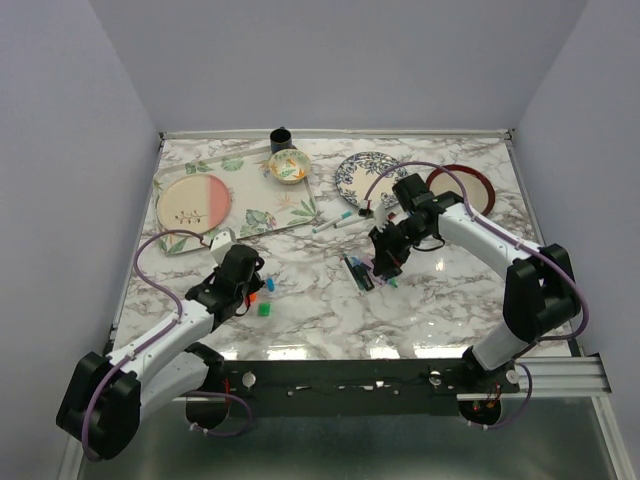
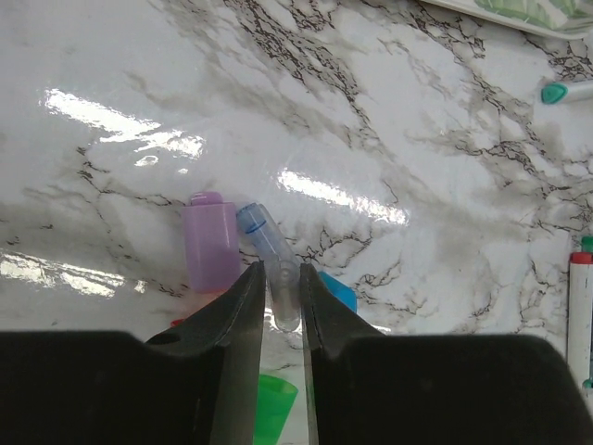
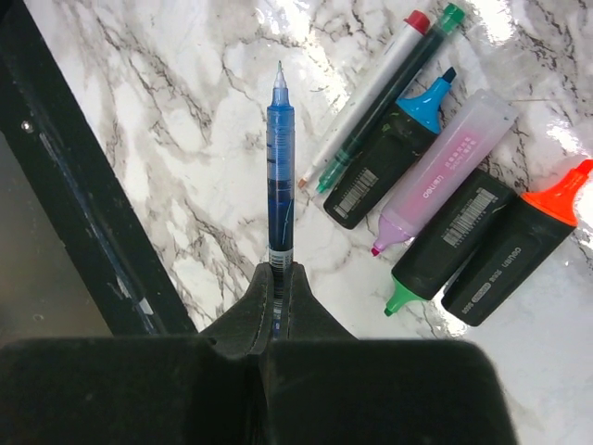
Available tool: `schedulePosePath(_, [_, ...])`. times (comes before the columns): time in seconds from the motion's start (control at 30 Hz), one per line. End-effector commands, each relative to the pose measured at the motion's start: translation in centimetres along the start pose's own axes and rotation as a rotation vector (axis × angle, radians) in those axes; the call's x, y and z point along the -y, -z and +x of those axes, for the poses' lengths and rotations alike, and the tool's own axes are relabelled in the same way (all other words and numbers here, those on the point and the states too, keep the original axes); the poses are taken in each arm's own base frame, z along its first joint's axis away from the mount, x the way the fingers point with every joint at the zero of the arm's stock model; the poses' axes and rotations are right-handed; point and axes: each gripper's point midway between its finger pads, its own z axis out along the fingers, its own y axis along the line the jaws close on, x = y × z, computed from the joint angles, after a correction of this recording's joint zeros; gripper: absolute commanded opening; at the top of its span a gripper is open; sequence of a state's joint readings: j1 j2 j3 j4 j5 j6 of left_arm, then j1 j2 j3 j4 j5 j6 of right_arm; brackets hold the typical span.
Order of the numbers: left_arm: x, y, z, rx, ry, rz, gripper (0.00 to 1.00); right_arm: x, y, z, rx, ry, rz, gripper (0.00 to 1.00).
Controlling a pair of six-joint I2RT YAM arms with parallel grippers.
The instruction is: Open the pen caps
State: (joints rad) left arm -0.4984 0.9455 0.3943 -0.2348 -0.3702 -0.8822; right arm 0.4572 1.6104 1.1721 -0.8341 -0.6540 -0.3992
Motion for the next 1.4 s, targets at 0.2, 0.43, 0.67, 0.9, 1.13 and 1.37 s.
schedulePosePath(0.2, [-1.1,-0.1,0.0,0.013,-0.026,-0.034,0.38,4.4,-0.7,0.8,-0.027,-0.116,0.192,0.01])
schedulePosePath(0.43, [0.4,1.0,-1.6,0.046,-0.011,0.021,0.43,6.3,-0.2,1.1,-0.013,-0.178,0.264,0.00])
schedulePosePath(0.67, [4.6,3.7,-4.3,0.080,-0.013,0.206,0.71,7.6,-1.1,2.1,-0.040,-0.250,0.305,0.01])
schedulePosePath(0.9, [6.2,6.3,-5.8,0.120,0.007,0.318,0.79,9.3,-1.1,3.1,-0.056,-0.325,0.337,0.03])
schedulePosePath(1.13, [6.5,7.9,-6.6,0.142,0.011,0.360,0.79,9.5,-1.5,3.9,-0.089,-0.330,0.331,0.08])
schedulePosePath(1.37, [6.8,8.6,-7.1,0.153,0.001,0.369,0.82,9.2,-1.7,4.4,-0.109,-0.330,0.313,0.09])
